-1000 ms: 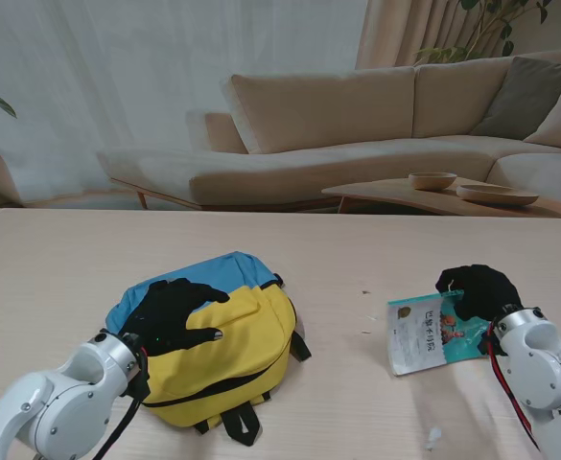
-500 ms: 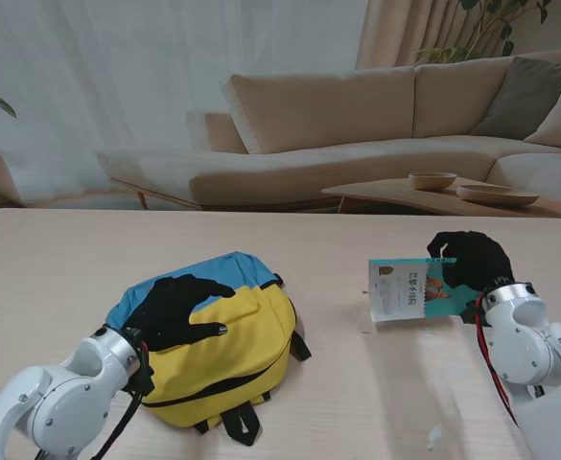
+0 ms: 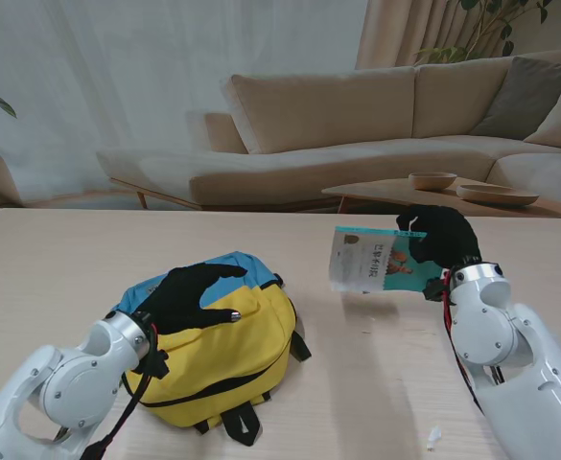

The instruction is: Pack books into the school bag then zip close the school bag

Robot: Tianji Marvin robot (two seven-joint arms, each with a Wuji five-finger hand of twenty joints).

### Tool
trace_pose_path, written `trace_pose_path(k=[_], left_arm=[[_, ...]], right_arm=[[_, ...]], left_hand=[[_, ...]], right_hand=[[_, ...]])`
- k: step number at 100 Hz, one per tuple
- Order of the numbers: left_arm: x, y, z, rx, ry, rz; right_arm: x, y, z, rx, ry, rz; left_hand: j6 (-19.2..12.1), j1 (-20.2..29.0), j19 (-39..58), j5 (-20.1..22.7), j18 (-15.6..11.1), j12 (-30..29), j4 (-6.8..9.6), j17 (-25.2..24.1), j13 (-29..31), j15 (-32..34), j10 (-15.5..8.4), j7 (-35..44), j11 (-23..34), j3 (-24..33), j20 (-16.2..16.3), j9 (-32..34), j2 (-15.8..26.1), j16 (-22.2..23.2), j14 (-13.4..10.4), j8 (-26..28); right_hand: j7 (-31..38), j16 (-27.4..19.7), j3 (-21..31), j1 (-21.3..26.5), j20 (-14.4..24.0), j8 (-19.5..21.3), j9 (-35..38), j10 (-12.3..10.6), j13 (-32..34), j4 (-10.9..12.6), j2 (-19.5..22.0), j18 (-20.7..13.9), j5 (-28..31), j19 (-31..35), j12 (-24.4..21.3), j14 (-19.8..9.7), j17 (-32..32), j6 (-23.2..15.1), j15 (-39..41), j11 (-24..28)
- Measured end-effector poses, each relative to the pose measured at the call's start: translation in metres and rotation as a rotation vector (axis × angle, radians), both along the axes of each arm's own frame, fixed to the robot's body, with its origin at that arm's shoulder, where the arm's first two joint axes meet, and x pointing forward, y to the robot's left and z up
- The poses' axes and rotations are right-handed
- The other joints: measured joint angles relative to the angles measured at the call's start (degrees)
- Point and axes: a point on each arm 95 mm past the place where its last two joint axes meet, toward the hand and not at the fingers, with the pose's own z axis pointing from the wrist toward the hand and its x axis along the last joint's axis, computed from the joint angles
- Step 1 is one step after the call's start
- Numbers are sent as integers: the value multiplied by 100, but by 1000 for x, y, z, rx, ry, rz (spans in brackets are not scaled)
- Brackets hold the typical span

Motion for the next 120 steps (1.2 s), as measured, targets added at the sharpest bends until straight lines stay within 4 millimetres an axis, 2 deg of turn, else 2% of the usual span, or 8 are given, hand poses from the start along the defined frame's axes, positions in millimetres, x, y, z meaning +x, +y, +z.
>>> trace_pose_path(k=[27,39,51,75,92,100,113,120], left_arm=[[16,-11,-3,-126,4,11],[20,-18,-2,-167,18,-5],[23,-25,0,-187,17,-18],[28,-31,3,-248,7,-22],[30,-36,2,-277,31,-41],[31,-38,2,-281,33,-51],[32,-40,3,-294,38,-67],[32,-41,4,-306,41,-75]], right_arm=[[-10,38,12,93,-18,64],[-18,56,14,129,-21,98],[-27,72,14,158,-18,134],[-44,99,9,200,-2,194],[-55,114,7,222,11,230],[-59,120,7,238,14,241],[-65,129,9,264,14,249],[-67,132,10,270,12,253]], left_hand=[[151,-298,-74,-4,0,-57,-51,0,-77,-58,0,-696,-51,210,47,-225,-374,-3,0,-362],[151,-1019,-212,-4,-1,-57,-280,0,-77,-69,0,-847,-51,1172,57,-228,-801,-6,0,-365],[158,-1587,-277,-4,-5,-58,-402,1,-77,-73,0,-945,-41,1957,111,-294,-1057,-7,0,-365],[210,-1702,-402,-4,-6,-58,-460,26,-77,-74,0,-874,-41,2082,128,-294,-1130,-7,0,-365],[210,-825,-411,-4,-6,-58,-460,134,-64,-71,0,65,91,1316,212,-274,-941,-7,0,69],[210,-458,-297,-1,2,103,-460,271,168,108,0,777,340,1355,356,92,-874,76,7,449],[206,102,1516,556,83,491,-402,632,995,1055,13,1844,948,1346,582,980,-723,567,231,1302],[158,781,2721,1005,213,692,-402,975,1576,1700,35,2423,1346,1117,571,1642,-669,775,414,1737]], right_hand=[[0,-1,0,0,47,1,0,9,0,0,0,4,0,4,28,15,0,0,4,2],[0,-1,0,0,48,4,0,15,0,-1,-1,6,0,4,45,18,0,1,7,2],[0,-1,0,0,49,9,0,19,0,-1,-1,48,0,5,46,22,0,1,8,3],[0,-1,0,0,49,72,0,34,0,-38,-1,49,0,6,55,37,0,1,12,4],[0,-1,0,0,50,85,0,59,0,-39,-1,50,0,6,75,54,0,1,13,6],[0,-1,0,0,50,98,0,66,0,-39,-1,50,0,6,78,61,0,1,13,7],[0,-1,0,14,51,134,0,71,0,-46,-2,87,0,6,81,70,0,1,14,8],[0,-1,0,55,51,146,0,125,0,-113,-4,89,0,6,82,115,0,3,49,13]])
